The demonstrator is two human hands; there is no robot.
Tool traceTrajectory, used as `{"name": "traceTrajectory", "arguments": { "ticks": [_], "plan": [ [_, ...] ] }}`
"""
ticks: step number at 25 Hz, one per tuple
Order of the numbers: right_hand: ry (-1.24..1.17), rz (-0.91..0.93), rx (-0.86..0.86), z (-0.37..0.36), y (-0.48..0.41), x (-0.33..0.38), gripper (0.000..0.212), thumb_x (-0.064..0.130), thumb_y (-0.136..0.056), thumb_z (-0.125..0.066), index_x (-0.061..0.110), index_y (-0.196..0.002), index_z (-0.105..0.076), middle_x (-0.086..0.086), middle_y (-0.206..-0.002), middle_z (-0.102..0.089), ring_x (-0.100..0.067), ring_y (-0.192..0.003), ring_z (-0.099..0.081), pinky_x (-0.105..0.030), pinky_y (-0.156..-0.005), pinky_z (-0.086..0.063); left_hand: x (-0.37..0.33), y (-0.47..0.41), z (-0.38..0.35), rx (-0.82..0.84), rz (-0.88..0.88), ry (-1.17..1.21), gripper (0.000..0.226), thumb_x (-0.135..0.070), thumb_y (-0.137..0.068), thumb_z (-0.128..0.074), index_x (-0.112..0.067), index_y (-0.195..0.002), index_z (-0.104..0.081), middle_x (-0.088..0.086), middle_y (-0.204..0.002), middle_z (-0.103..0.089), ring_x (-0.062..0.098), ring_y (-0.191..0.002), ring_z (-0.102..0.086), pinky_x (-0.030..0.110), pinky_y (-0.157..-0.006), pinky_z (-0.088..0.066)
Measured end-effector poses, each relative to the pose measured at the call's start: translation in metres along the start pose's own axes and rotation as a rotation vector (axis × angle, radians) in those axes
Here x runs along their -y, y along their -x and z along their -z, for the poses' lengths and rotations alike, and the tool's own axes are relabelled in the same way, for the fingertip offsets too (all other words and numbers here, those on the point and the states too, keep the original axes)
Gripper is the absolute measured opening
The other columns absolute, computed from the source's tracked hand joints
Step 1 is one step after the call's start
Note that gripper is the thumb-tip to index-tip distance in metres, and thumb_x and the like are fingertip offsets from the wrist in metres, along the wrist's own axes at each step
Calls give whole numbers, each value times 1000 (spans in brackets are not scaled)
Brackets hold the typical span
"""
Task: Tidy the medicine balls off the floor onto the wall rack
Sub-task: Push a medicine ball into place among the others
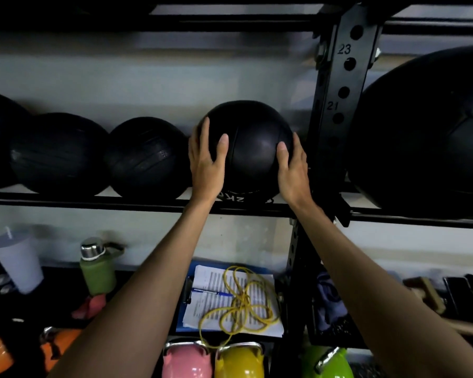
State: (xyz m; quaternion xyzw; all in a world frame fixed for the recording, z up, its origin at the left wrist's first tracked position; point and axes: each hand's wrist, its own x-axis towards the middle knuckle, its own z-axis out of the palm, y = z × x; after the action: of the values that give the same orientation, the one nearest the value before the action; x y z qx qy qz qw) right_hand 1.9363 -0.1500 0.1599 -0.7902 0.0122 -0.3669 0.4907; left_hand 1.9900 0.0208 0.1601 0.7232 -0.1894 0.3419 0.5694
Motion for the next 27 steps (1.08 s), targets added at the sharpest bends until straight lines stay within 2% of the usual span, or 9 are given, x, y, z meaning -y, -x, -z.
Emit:
{"name": "traceTrajectory", "arguments": {
  "ticks": [3,5,7,9,12,15,17,21,27],
  "plan": [
    [18,-28,18,9,12,5,67,56,-102,-37,25,-159,-20,-10,-161,-27,-28,-149,-25,-41,-121,-22,-17,21,-3,-58,55,-76,66,-55,-98,-41,-21,-154,-34,12,-160,-29,30,-148,-25,44,-120,-23],
    [141,-26,22,20,29,2,61,46,-102,-46,19,-154,-30,-14,-151,-40,-29,-140,-38,-39,-115,-32,-22,49,-3,-151,-28,-229,54,-38,-97,-52,-13,-145,-45,18,-146,-43,34,-134,-40,44,-110,-35],
    [285,13,-4,35,54,-8,44,34,-100,-52,14,-139,-50,-14,-133,-54,-31,-123,-54,-39,-105,-44,-23,86,-4,-174,-181,-276,37,-22,-91,-58,-11,-126,-55,15,-127,-50,29,-116,-50,39,-97,-43],
    [369,73,-8,53,85,-26,29,29,-96,-52,13,-119,-63,-13,-116,-62,-32,-105,-63,-43,-93,-52,-19,124,-11,-85,-232,-240,20,-13,-88,-57,-10,-108,-59,10,-107,-57,29,-99,-57,39,-81,-48],
    [494,130,99,86,138,-61,26,31,-90,-48,16,-105,-64,-11,-102,-67,-36,-91,-66,-44,-78,-54,-13,179,-30,208,-132,-337,6,-14,-91,-55,-12,-95,-59,11,-89,-66,38,-83,-64,41,-63,-48],
    [740,28,298,132,192,-105,36,38,-91,-35,15,-99,-61,-16,-100,-68,-41,-89,-65,-43,-71,-51,-12,244,-63,593,-29,-469,11,-20,-93,-51,-15,-96,-61,15,-96,-69,40,-91,-65,42,-69,-48],
    [913,-96,467,167,230,-141,34,32,-98,-39,9,-106,-62,-23,-109,-66,-45,-97,-65,-44,-74,-49,-12,288,-89,807,21,-526,16,-22,-95,-49,-14,-98,-62,17,-103,-69,40,-98,-65,41,-71,-48],
    [888,-399,585,240,303,-191,29,27,-98,-51,7,-114,-63,-23,-117,-68,-41,-111,-63,-43,-86,-50,-13,369,-145,1118,15,-530,19,-26,-95,-51,-12,-95,-64,19,-105,-69,39,-100,-66,40,-74,-49],
    [827,-701,664,373,415,-259,29,32,-96,-49,9,-108,-62,-18,-113,-68,-36,-109,-63,-41,-88,-52,-56,510,-230,1562,-46,-594,16,-33,-95,-51,-21,-88,-59,11,-108,-69,31,-104,-64,36,-82,-47]
  ]
}}
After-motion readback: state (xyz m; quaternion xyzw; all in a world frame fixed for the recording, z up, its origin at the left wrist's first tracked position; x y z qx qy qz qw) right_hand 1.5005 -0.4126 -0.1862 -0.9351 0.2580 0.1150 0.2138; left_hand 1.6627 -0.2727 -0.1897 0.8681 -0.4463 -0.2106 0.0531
